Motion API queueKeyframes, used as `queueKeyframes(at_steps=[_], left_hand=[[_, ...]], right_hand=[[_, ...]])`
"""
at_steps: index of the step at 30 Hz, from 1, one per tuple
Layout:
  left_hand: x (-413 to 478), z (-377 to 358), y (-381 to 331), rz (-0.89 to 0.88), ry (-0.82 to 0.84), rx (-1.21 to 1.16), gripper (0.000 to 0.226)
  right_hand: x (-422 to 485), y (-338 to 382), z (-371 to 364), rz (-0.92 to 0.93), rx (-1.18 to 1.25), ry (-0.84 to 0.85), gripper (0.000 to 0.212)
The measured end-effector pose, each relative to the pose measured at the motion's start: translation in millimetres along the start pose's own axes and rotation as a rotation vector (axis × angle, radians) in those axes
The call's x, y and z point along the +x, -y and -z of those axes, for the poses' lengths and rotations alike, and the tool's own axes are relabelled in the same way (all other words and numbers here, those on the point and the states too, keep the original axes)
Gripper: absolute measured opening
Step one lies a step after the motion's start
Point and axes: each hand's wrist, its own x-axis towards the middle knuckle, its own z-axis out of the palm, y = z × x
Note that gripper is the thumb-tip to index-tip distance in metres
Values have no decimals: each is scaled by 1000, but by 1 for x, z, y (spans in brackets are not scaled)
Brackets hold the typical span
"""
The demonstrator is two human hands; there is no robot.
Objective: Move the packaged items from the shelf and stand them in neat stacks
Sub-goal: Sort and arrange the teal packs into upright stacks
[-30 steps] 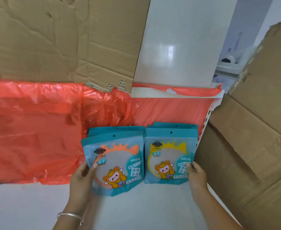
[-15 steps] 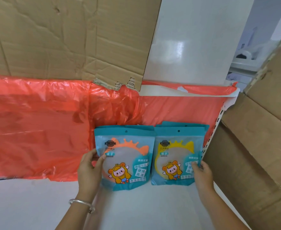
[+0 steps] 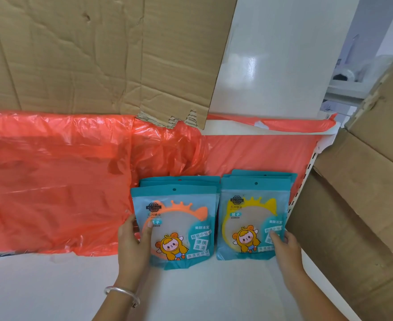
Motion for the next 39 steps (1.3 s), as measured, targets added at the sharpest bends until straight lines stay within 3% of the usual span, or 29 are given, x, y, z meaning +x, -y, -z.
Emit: queueKeyframes(at_steps=[5, 7, 9, 10, 12, 14, 16, 20, 23, 32, 36, 39], left_hand=[[1, 3, -1, -26, 28, 40, 39], [3, 4, -1, -33, 36, 55, 40], [4, 5, -2, -31, 41, 48, 41], [4, 5, -4, -23, 40, 37, 41], [3, 3, -6, -13, 32, 11, 42], [0, 2, -9, -17, 27, -4, 47], [0, 0, -12, 11, 17, -20, 49], [0, 1, -11, 60, -14, -113, 32], [-2, 3, -9, 55, -21, -164, 14], [-2, 7, -13, -11, -18, -225, 17], [4, 4, -16, -20, -10, -213, 21], [8, 0, -8, -23, 64, -83, 12]], right_hand=[[-5, 1, 0, -11, -110, -16, 43], [-11, 7, 0, -4, -189, -100, 51], [-25, 12, -3, 98, -223, -187, 44], [-35, 14, -7, 169, -226, -157, 35], [-57, 14, -23, 298, -280, 72, 19], [-75, 13, -47, 349, -401, 325, 18], [-83, 17, -72, 310, -451, 448, 25], [-85, 29, -98, 140, -395, 425, 17], [-85, 23, -98, 121, -409, 439, 21], [-88, 19, -88, 119, -525, 659, 25], [-84, 17, -90, 142, -785, 519, 41], [-87, 16, -94, 127, -920, 505, 39]])
